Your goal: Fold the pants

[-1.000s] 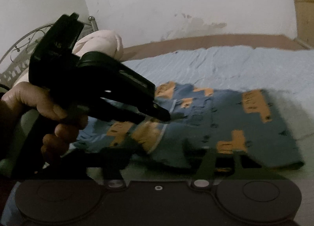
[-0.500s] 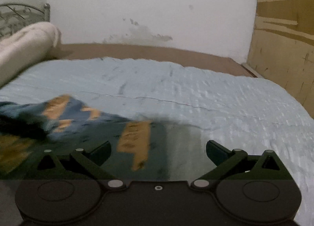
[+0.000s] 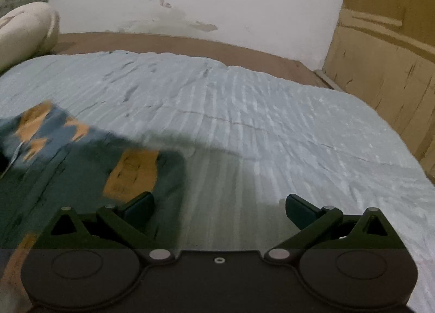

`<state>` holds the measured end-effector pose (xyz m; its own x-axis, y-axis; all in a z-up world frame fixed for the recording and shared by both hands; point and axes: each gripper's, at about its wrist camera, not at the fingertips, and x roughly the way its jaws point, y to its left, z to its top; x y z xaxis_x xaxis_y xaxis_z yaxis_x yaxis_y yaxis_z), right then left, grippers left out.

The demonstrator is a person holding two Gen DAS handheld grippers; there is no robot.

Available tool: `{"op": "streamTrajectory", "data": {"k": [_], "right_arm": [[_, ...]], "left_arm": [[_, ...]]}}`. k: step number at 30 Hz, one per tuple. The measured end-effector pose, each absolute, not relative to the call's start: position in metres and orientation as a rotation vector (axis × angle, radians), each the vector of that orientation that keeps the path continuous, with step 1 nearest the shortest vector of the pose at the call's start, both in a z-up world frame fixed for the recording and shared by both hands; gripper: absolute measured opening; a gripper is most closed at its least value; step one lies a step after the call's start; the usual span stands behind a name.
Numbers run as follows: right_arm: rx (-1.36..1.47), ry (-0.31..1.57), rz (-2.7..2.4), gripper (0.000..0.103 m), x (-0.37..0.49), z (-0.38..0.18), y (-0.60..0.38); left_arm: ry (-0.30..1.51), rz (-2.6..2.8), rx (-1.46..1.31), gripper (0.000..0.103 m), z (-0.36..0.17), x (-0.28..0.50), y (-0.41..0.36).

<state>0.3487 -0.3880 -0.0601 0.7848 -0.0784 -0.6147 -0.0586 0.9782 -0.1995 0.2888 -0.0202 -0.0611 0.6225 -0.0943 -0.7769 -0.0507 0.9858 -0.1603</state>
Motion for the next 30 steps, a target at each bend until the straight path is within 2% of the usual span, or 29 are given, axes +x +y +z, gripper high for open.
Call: {"op": "streamTrajectory", "data": {"k": [5, 9, 15, 23, 30], "right_arm": [[-0.242, 0.631, -0.060, 0.102, 0.290, -0.062, -0.389], [-0.203, 0.610, -0.085, 0.102, 0.279, -0.060, -0.390], [-0.145, 0.500, -0.023, 0.102, 0.265, -0.039, -0.370], [-0.183, 0.474, 0.197, 0.102, 0.289, -0.027, -0.291], [-0.208, 0.530, 0.197, 0.102, 0.312, -0.042, -0.250]], "left_arm": [[0.861, -0.032, -0.093, 0.102, -0.063, 0.253, -0.021], [0.822, -0.021, -0.095, 0.102, -0.064, 0.232, -0.018], [0.797, -0.025, -0.324, 0.103, -0.041, 0.216, 0.015], [0.708, 0.090, -0.316, 0.103, -0.018, 0.174, 0.062], [0.708, 0.152, -0.360, 0.103, -0.034, 0.171, 0.115]]}}
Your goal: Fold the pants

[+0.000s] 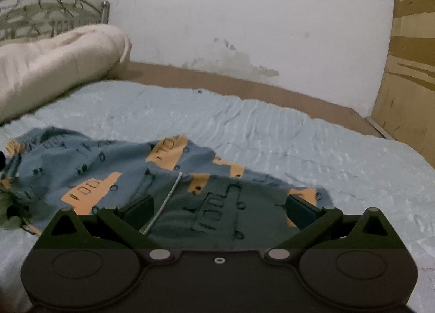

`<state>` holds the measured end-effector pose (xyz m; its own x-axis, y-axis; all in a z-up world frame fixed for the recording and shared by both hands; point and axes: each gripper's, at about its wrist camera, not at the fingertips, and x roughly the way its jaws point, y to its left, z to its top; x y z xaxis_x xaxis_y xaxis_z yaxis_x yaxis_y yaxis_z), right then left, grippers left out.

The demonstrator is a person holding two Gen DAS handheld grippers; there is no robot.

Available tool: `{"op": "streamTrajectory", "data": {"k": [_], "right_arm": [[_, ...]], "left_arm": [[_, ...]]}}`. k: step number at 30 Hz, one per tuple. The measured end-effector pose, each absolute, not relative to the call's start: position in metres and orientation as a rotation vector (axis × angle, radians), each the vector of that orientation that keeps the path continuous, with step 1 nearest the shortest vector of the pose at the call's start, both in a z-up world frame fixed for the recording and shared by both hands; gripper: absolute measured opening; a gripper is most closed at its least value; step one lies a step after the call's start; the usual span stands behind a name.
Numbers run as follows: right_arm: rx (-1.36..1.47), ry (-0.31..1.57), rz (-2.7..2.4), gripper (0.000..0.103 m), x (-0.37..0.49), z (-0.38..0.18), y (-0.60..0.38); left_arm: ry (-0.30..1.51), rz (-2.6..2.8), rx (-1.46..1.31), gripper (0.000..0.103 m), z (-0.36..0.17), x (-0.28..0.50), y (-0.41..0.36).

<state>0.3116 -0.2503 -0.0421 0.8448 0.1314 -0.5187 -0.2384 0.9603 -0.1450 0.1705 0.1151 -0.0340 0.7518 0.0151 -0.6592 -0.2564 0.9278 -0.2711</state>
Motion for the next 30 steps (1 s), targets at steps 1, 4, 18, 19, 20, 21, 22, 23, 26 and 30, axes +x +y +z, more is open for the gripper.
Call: {"op": "streamTrajectory", "data": {"k": [1, 4, 18, 19, 20, 21, 22, 23, 26, 30], "right_arm": [[-0.217, 0.542, 0.191, 0.102, 0.312, -0.046, -0.248], [-0.224, 0.553, 0.182, 0.102, 0.312, -0.058, -0.247], [-0.263, 0.491, 0.161, 0.102, 0.301, -0.071, -0.240], [-0.259, 0.491, 0.162, 0.102, 0.301, -0.071, -0.240], [-0.257, 0.491, 0.162, 0.102, 0.301, -0.071, -0.241], [-0.255, 0.491, 0.162, 0.102, 0.301, -0.071, -0.241], [-0.253, 0.490, 0.162, 0.102, 0.301, -0.071, -0.241], [-0.252, 0.490, 0.161, 0.102, 0.301, -0.071, -0.241], [-0.251, 0.488, 0.162, 0.102, 0.300, -0.072, -0.241], [-0.244, 0.486, 0.164, 0.102, 0.301, -0.072, -0.242]], "left_arm": [[0.707, 0.144, -0.374, 0.103, -0.038, 0.172, 0.120], [0.695, 0.089, -0.470, 0.103, -0.049, 0.181, 0.136], [0.668, 0.059, -0.675, 0.103, -0.075, 0.207, 0.165], [0.672, 0.065, -0.672, 0.103, -0.077, 0.207, 0.164], [0.679, 0.072, -0.668, 0.103, -0.078, 0.208, 0.164], [0.686, 0.078, -0.663, 0.102, -0.078, 0.210, 0.163], [0.693, 0.087, -0.658, 0.101, -0.079, 0.211, 0.162], [0.698, 0.097, -0.659, 0.099, -0.079, 0.212, 0.161], [0.699, 0.176, -0.688, 0.077, -0.079, 0.209, 0.166], [0.664, 0.236, -0.808, 0.046, -0.083, 0.199, 0.181]]}}
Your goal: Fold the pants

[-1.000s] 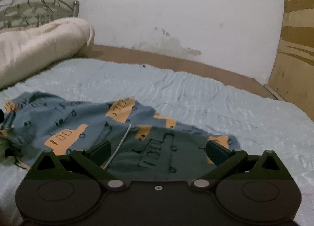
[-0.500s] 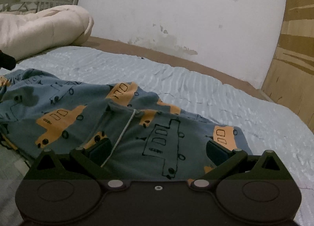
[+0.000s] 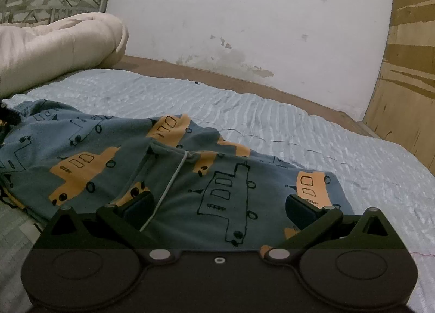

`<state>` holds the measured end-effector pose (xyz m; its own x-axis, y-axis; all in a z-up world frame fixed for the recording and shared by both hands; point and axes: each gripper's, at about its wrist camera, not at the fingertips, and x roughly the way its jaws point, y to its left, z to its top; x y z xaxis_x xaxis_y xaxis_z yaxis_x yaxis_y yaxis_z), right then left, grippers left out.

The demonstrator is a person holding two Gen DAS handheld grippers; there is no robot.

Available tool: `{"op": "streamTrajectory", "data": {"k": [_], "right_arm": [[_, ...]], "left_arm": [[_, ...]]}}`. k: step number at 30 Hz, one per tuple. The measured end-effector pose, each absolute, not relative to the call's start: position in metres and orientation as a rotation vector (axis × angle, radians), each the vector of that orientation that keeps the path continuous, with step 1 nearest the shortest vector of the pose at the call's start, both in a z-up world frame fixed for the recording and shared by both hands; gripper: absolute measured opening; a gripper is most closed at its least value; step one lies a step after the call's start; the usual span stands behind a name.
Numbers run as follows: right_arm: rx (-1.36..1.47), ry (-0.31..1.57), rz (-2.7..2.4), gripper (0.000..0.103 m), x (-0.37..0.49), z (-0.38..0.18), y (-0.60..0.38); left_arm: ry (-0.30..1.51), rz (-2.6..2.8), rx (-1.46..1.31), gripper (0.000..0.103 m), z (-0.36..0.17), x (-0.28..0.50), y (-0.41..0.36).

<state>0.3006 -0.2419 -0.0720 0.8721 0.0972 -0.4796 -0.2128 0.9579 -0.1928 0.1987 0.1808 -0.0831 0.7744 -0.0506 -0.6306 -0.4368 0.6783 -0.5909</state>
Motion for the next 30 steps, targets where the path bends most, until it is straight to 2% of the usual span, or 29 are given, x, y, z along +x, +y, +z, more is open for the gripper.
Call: {"op": "streamTrajectory", "data": {"k": [3, 4, 7, 21, 26, 30], "right_arm": [[-0.242, 0.484, 0.163, 0.102, 0.300, -0.073, -0.242], [-0.242, 0.484, 0.163, 0.102, 0.300, -0.073, -0.242], [-0.239, 0.486, 0.164, 0.102, 0.300, -0.073, -0.242], [-0.215, 0.495, 0.174, 0.102, 0.302, -0.072, -0.246], [-0.198, 0.513, 0.187, 0.102, 0.305, -0.064, -0.249], [-0.107, 0.434, 0.162, 0.102, 0.292, -0.047, -0.264]], "left_arm": [[0.647, 0.228, -0.856, 0.036, -0.085, 0.195, 0.186], [0.644, 0.228, -0.866, 0.027, -0.085, 0.194, 0.186], [0.632, 0.236, -0.894, 0.018, -0.083, 0.192, 0.189], [0.560, 0.220, -0.816, 0.015, -0.058, 0.184, 0.180], [0.467, 0.127, -0.644, 0.015, -0.023, 0.186, 0.153], [0.407, 0.022, -0.504, 0.015, 0.010, 0.192, 0.118]]}}
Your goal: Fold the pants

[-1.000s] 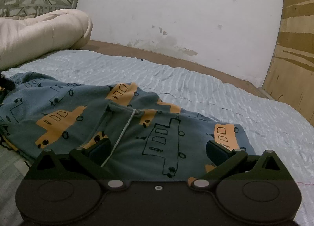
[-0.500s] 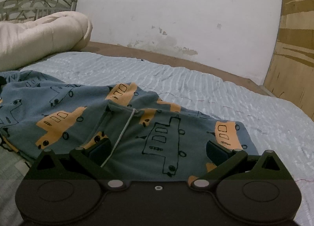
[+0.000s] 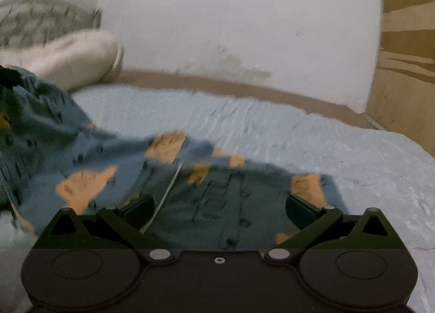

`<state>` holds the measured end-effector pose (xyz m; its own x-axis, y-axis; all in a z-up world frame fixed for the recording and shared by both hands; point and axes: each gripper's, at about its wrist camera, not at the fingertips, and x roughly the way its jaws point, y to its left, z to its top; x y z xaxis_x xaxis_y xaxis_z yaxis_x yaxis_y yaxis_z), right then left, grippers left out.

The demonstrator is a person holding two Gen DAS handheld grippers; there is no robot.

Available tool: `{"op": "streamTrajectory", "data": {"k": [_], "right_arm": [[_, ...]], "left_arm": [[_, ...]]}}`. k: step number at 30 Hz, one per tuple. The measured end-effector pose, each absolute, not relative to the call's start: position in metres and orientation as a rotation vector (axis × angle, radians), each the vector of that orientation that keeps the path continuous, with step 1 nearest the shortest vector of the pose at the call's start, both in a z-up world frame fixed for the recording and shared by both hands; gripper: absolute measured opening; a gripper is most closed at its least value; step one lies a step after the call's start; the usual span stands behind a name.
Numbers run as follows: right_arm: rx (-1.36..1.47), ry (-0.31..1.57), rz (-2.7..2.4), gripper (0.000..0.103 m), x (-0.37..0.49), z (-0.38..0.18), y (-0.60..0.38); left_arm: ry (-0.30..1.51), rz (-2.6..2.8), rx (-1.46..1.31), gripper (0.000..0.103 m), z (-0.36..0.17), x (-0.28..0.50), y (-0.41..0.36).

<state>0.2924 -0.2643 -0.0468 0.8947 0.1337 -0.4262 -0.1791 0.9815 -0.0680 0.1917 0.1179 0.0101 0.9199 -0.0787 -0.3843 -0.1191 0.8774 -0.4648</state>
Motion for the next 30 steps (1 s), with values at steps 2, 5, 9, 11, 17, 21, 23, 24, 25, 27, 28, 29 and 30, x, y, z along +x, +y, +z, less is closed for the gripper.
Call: {"op": "streamTrajectory", "data": {"k": [2, 5, 9, 11, 17, 21, 23, 24, 25, 27, 28, 29, 30], "right_arm": [[-0.097, 0.412, 0.159, 0.102, 0.285, -0.039, -0.272], [-0.126, 0.385, 0.143, 0.102, 0.271, -0.029, -0.288], [-0.155, 0.386, 0.093, 0.102, 0.254, -0.022, -0.316], [-0.168, 0.384, 0.067, 0.102, 0.245, -0.021, -0.332], [-0.214, 0.416, -0.026, 0.102, 0.220, -0.026, -0.376], [-0.199, 0.424, -0.072, 0.102, 0.203, -0.026, -0.399], [-0.194, 0.427, -0.090, 0.102, 0.198, -0.028, -0.407], [-0.190, 0.431, -0.096, 0.102, 0.196, -0.029, -0.410], [-0.187, 0.435, -0.101, 0.102, 0.195, -0.030, -0.413], [-0.181, 0.442, -0.110, 0.102, 0.192, -0.032, -0.418], [-0.178, 0.446, -0.112, 0.102, 0.189, -0.033, -0.419], [-0.174, 0.451, -0.114, 0.102, 0.190, -0.034, -0.420], [-0.169, 0.454, -0.115, 0.102, 0.190, -0.035, -0.421]], "left_arm": [[0.386, -0.036, -0.459, 0.015, 0.024, 0.196, 0.100], [0.366, -0.132, -0.400, 0.015, 0.042, 0.203, 0.067], [0.368, -0.261, -0.317, 0.015, 0.053, 0.215, 0.015], [0.385, -0.318, -0.274, 0.015, 0.054, 0.221, -0.013], [0.483, -0.454, -0.139, 0.015, 0.038, 0.239, -0.093], [0.549, -0.495, -0.096, 0.015, 0.015, 0.248, -0.128], [0.578, -0.500, -0.075, 0.016, 0.005, 0.246, -0.140], [0.596, -0.501, -0.068, 0.016, -0.001, 0.246, -0.144], [0.616, -0.502, -0.061, 0.016, -0.007, 0.249, -0.149], [0.640, -0.503, -0.047, 0.017, -0.017, 0.247, -0.153], [0.652, -0.507, -0.040, 0.018, -0.022, 0.246, -0.156], [0.661, -0.510, -0.037, 0.019, -0.023, 0.246, -0.160], [0.677, -0.520, -0.039, 0.023, -0.026, 0.246, -0.161]]}}
